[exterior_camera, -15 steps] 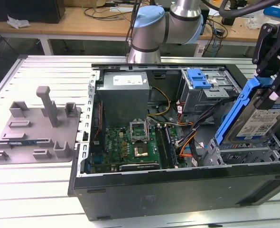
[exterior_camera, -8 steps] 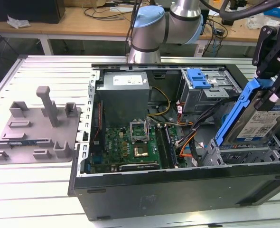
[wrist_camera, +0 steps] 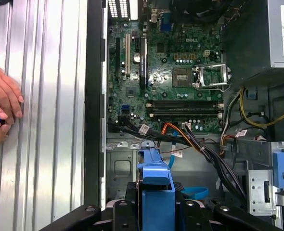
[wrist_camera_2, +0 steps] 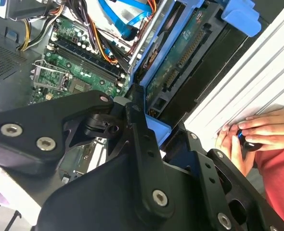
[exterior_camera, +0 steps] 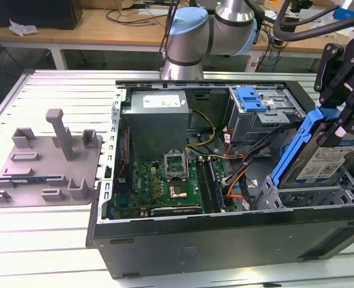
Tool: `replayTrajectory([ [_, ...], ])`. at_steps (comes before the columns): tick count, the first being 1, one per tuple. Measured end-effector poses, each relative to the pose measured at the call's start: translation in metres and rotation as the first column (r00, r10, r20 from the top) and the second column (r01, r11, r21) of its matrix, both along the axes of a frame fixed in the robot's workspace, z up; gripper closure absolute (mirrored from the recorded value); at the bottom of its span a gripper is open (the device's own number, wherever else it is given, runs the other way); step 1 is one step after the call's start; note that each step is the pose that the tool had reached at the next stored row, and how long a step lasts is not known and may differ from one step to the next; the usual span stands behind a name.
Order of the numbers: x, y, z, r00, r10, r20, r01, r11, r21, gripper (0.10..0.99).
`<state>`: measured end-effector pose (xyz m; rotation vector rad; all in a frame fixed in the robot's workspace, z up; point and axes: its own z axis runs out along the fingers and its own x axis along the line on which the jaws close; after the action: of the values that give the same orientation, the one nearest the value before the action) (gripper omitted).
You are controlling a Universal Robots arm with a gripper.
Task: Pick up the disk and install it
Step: 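Insert the disk into the insertion slot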
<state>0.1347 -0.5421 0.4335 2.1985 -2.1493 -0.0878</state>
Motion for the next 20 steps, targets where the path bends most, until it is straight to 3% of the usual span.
replayTrajectory([
  [20, -0.0001, -0.0021, -0.0424, 0.9999, 0.017, 0.0001, -0.017, 0.9999, 0.000, 0.722],
])
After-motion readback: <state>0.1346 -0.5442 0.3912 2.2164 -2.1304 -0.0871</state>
